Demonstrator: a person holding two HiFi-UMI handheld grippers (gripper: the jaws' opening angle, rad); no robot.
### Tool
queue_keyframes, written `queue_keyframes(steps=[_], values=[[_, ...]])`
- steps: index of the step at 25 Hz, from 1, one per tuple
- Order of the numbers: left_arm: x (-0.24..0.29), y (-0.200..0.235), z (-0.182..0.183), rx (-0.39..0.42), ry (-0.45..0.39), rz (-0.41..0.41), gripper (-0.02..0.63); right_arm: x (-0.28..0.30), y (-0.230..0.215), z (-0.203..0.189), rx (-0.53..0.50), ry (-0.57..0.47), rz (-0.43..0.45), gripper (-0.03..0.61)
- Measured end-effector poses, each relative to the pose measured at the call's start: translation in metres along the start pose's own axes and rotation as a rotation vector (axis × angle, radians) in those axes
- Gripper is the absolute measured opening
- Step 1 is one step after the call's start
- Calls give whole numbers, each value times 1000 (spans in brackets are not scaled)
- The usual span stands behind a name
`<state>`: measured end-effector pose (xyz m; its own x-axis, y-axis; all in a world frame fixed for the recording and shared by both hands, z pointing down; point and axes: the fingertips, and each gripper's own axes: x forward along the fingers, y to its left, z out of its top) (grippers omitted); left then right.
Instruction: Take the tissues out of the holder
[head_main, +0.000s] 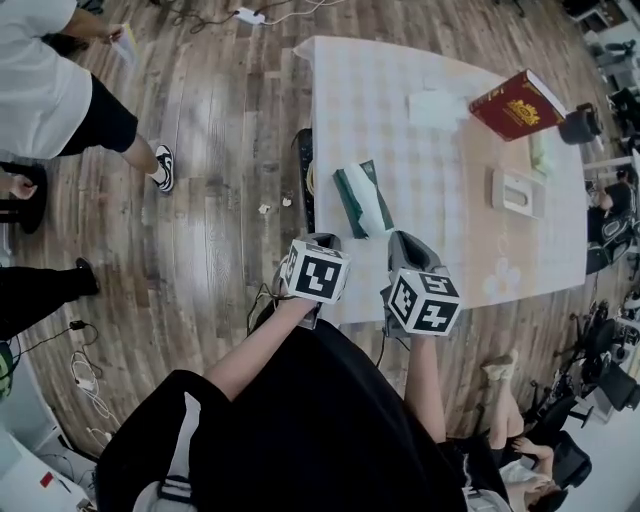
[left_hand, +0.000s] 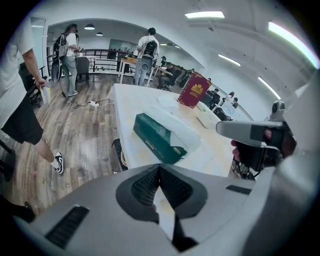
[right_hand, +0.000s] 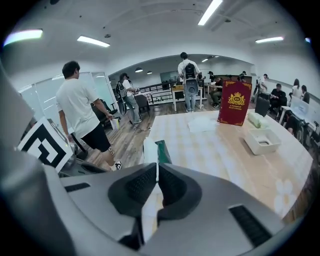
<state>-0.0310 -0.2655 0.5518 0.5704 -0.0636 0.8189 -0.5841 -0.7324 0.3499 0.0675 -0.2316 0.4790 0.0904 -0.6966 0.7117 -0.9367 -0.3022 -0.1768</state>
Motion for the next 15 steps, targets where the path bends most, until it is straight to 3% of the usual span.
queue_keyframes(steps=[7, 15], values=[[-10, -51, -37, 29, -8, 5, 0, -43, -6, -47, 12, 35, 16, 14], [-27, -82, -91, 3, -19, 43, 0, -74, -1, -100, -1, 88, 69, 14]])
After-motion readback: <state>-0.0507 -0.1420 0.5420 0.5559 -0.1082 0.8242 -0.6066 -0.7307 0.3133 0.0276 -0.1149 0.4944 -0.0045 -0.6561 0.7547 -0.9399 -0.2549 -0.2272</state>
